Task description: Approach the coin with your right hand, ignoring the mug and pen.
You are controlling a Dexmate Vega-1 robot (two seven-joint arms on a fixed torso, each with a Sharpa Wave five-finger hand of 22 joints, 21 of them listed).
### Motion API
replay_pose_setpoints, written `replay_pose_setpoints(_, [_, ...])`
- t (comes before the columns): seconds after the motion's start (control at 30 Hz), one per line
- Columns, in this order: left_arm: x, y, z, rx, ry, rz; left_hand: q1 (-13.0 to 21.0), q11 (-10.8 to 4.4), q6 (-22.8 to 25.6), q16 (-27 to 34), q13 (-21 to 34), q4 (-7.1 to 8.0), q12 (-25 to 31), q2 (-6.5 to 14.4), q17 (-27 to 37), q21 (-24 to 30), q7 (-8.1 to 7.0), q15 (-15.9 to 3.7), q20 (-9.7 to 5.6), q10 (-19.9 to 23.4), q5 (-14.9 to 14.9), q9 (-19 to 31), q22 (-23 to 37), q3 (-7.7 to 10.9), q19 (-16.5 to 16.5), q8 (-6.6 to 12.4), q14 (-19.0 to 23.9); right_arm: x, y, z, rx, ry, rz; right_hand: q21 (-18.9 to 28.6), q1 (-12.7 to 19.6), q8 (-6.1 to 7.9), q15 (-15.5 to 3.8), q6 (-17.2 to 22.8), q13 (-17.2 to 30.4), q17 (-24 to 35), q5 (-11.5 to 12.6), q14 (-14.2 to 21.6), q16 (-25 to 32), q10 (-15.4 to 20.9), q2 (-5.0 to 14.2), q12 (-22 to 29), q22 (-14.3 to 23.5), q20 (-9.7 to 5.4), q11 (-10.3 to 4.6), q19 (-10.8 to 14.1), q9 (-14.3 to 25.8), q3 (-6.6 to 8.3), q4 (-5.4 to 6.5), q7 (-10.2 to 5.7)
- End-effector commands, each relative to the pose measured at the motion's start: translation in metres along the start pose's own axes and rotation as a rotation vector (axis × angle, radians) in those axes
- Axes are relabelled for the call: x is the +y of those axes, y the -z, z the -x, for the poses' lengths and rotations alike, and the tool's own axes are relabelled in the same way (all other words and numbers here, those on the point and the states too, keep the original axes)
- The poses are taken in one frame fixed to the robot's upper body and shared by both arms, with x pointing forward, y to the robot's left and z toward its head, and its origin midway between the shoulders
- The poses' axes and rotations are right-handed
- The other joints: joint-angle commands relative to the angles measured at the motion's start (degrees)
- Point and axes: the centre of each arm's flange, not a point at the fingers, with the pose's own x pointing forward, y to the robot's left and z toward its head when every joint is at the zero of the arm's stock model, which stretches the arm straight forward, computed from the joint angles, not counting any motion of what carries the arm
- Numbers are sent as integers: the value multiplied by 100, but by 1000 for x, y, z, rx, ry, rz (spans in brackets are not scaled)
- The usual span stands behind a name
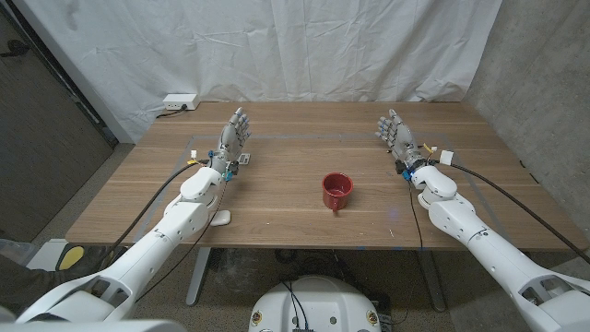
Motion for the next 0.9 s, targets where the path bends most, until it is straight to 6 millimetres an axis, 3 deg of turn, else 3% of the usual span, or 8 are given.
replay_pose_setpoints(0.03, [-8, -4, -1, 0, 5, -11, 60, 13, -40, 28, 10, -9, 26, -19, 26, 26, -15, -15, -603, -48, 46, 23, 18, 21, -44, 23, -48, -5, -6, 1, -18, -5, -9, 27, 64, 43, 5, 55, 18, 16, 28, 35, 28, 55, 5, 22, 22, -107, 8, 25, 20, 33, -3, 4])
replay_pose_setpoints(0.9, [-18, -1, -11, -3, 43, 22, 179, 6, 157, 53, 9, -58, 66, 76, 26, -52, 21, 17, -510, 127, 75, 24, 21, 12, 63, 64, 96, -9, -18, 12, -46, -9, 15, -55, 113, 72, -10, 133, 19, -13, 74, 105, 31, 157, 31, 51, 23, -113, -16, 109, 8, 45, -51, -25])
